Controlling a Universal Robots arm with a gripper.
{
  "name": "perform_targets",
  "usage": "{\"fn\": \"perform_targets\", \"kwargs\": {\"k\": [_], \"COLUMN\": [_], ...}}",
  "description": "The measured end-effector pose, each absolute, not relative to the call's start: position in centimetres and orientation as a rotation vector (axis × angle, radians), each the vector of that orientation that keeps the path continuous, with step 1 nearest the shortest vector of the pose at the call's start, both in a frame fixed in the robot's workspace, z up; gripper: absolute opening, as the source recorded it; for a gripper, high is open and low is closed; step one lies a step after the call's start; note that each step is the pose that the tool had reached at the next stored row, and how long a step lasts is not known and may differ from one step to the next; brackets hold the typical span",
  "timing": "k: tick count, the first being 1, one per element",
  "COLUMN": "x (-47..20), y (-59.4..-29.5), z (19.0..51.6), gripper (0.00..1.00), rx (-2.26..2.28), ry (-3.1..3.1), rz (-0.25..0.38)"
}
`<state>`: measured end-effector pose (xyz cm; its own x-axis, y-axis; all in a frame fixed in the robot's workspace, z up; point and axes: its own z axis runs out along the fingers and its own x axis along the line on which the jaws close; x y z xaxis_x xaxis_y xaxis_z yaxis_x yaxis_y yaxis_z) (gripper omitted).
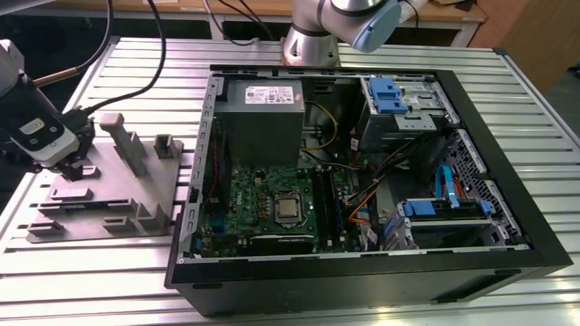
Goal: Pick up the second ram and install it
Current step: 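Pick up the second ram and move it above second insertion slot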
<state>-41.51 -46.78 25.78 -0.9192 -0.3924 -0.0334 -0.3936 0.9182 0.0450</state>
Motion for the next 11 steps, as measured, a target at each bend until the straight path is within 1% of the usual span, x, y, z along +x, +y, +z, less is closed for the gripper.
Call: {"fn": "perform_targets", "kwargs": {"k": [11], "x": [-41.50], "y": [-46.79], "z": [25.13], "gripper": [0.10], "rx": [-0.930], "ry": [2.980], "rz": [0.083]}}
